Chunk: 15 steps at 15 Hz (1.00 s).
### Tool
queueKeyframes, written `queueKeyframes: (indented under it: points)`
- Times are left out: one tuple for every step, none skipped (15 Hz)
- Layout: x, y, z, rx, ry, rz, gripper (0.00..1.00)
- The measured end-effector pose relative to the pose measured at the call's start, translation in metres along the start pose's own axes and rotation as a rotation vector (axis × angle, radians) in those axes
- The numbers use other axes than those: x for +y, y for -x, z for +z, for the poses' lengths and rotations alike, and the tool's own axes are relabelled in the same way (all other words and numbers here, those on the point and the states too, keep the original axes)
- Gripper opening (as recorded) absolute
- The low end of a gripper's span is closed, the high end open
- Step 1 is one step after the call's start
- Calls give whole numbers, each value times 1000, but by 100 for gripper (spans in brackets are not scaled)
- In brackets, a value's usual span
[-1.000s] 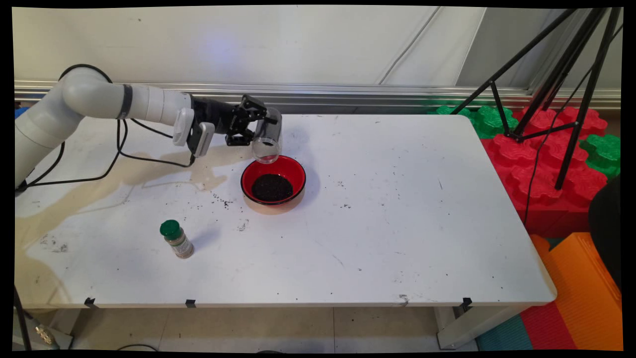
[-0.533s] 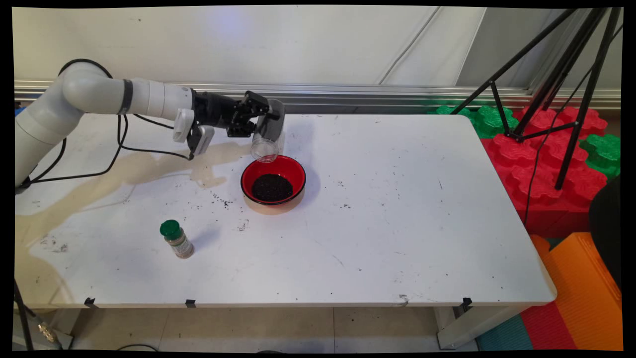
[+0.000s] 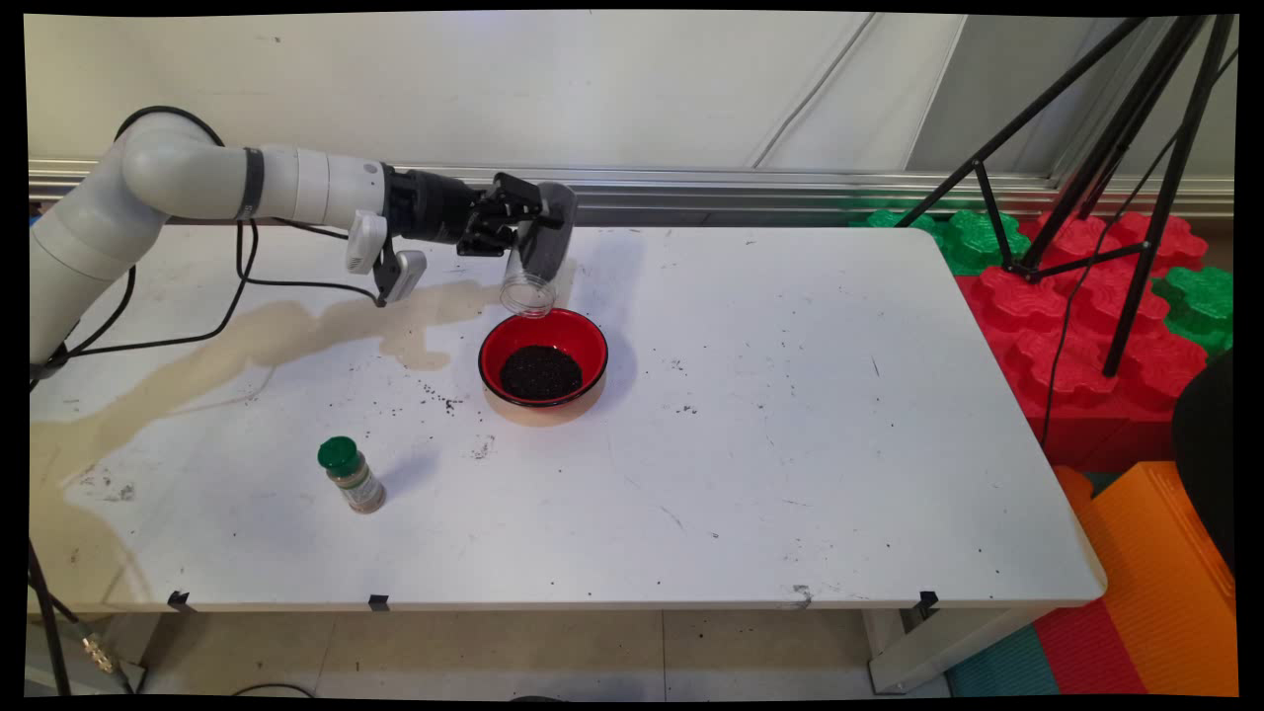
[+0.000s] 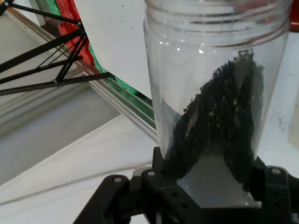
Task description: Pour the black seasoning powder in the red bowl
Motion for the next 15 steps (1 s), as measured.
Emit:
queueKeyframes:
  points:
    - [-3, 0, 0, -2, -5, 20, 0]
    - [-5, 0, 0, -3, -10, 37, 0]
    - [-8, 1, 0, -4, -13, 50, 0]
    - [-10, 1, 0, -6, -18, 66, 0]
    - [-13, 1, 0, -7, -23, 82, 0]
    - [-16, 2, 0, -10, -28, 98, 0]
    - [-19, 2, 0, -12, -32, 114, 0]
    - [-21, 3, 0, -14, -36, 126, 0]
    - [-24, 3, -1, -16, -39, 139, 0]
    - [-26, 4, -1, -18, -43, 152, 0]
    - [-28, 4, -2, -20, -46, 164, 0]
    - [-30, 4, -2, -21, -49, 174, 0]
    - [-32, 4, -2, -21, -52, 185, 0]
    - [-33, 5, -3, -22, -55, 194, 0]
    - [-34, 5, -3, -23, -57, 202, 0]
